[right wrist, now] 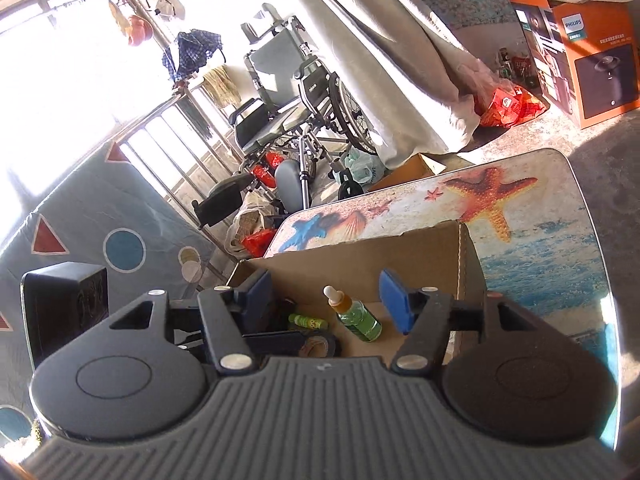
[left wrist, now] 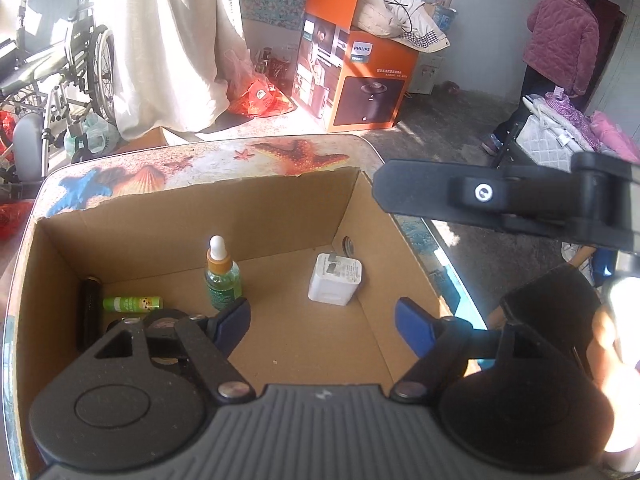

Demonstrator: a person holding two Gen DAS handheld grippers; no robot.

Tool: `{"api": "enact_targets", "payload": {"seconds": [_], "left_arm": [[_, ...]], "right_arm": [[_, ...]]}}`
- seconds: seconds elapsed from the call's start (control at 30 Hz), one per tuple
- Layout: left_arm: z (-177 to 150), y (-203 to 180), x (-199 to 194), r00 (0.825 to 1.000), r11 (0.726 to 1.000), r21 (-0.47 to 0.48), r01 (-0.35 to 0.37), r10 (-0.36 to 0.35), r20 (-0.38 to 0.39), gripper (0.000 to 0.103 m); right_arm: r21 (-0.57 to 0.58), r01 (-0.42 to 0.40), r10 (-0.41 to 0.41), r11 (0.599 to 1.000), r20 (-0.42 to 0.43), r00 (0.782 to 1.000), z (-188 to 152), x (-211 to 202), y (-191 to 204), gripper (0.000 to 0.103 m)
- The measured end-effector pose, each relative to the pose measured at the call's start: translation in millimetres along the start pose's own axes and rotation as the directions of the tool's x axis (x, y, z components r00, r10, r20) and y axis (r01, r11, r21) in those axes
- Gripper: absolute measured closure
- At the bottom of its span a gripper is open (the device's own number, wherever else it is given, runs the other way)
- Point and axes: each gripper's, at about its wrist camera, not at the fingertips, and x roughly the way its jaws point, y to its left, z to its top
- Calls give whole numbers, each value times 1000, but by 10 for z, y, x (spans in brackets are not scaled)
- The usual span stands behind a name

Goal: Organize rigid objects
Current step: 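Carry the white charger plug into the box and open the right gripper, then move the right gripper to the bronze lidded jar and grasp it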

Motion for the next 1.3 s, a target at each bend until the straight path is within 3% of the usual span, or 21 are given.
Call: {"api": "enact_targets", "payload": {"seconds": [0.07, 0.37, 0.53, 0.77, 1.3], "left_arm": [[-125, -52, -241, 1000, 1000, 31, -3, 2, 29, 20], [-793, -219, -952, 995, 994, 109, 25, -35, 89, 13], [-1169, -255, -1132, 993, 985, 165, -48, 29, 112, 11], [-1598, -273, -1155, 983, 964, 220, -149, 120, 141, 9], [-2125, 162, -757, 973, 971, 113, -208, 194, 125, 11]], "right_arm": [[12, -10, 9, 1000, 49, 999, -128, -235, 72, 27], [26, -53, 49, 998, 141, 989, -772, -1003, 400, 23], [48, -72, 66, 996, 119, 991, -1091, -1144, 506, 21], [97, -74, 72, 992, 24, 997, -1483, -943, 578, 20], [165, -99, 129, 981, -182, 975, -1799, 13, 702, 22]]}}
